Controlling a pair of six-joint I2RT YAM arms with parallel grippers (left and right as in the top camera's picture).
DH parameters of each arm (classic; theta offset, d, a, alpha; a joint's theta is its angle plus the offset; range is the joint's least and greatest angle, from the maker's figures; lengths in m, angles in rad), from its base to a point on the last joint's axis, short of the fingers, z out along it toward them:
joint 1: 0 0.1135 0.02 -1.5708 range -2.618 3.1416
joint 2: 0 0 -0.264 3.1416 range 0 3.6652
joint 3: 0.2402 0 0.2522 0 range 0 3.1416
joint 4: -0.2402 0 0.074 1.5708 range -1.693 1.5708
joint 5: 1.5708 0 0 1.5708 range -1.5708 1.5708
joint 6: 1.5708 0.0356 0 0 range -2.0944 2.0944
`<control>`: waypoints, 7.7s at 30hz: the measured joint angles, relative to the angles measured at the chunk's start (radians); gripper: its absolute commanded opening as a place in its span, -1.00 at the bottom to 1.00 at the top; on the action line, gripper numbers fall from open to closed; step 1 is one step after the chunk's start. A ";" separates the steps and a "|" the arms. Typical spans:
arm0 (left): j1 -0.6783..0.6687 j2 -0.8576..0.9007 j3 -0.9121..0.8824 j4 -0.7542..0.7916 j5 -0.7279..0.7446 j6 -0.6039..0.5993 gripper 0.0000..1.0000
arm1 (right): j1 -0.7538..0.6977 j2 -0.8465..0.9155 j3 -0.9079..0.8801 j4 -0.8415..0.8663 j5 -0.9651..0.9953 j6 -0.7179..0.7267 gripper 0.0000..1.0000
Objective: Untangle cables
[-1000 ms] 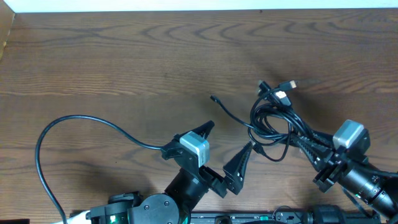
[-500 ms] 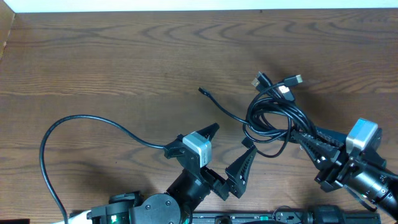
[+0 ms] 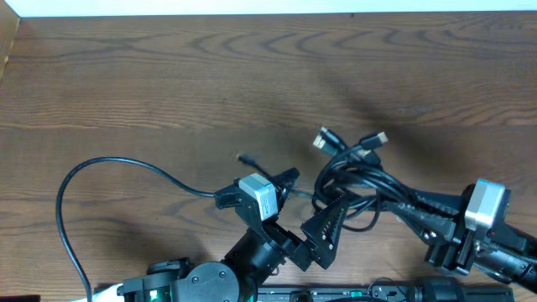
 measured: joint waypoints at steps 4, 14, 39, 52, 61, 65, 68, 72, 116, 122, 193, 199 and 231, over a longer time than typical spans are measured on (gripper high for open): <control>-0.001 0.000 0.001 0.014 0.028 -0.011 -0.42 | 0.000 0.000 -0.001 0.000 -0.030 -0.003 -0.98; -0.005 0.003 0.008 0.020 0.071 -0.029 -0.85 | 0.002 0.006 -0.012 -0.003 -0.024 -0.005 -0.98; 0.003 0.008 0.008 0.017 0.069 0.603 -0.85 | 0.006 0.005 -0.011 -0.168 0.066 -0.080 0.29; 0.005 0.007 0.008 0.066 0.135 0.614 -0.83 | 0.006 0.005 -0.011 -0.185 0.079 -0.124 -0.98; -0.010 0.008 0.008 0.045 0.061 0.531 -0.84 | 0.019 0.005 -0.011 -0.188 0.139 -0.084 -0.98; -0.012 0.008 0.008 0.044 0.054 0.481 -0.83 | 0.019 0.005 -0.011 -0.187 0.174 -0.039 -0.98; -0.012 0.008 0.008 0.042 0.054 0.459 -0.73 | 0.019 0.005 -0.011 -0.184 0.188 -0.017 -0.98; -0.010 -0.001 0.008 0.033 0.020 0.444 -0.34 | 0.016 0.003 -0.011 -0.180 0.260 -0.003 -0.98; 0.000 -0.037 0.008 -0.161 0.318 1.090 0.45 | 0.007 0.006 -0.011 -0.340 0.341 0.533 -0.98; 0.000 -0.001 0.009 -0.172 0.323 1.302 0.43 | 0.005 0.006 -0.011 -0.383 0.253 0.533 -0.98; 0.003 0.008 0.011 -0.146 0.232 0.397 -0.85 | 0.005 0.005 -0.009 -0.502 0.169 0.071 0.69; 0.003 0.005 0.011 -0.132 0.201 0.170 -0.85 | 0.005 0.005 -0.009 -0.525 0.130 0.026 0.69; 0.013 0.113 0.011 0.136 0.393 -0.051 -0.85 | 0.007 -0.003 -0.009 -0.554 0.173 -0.248 0.73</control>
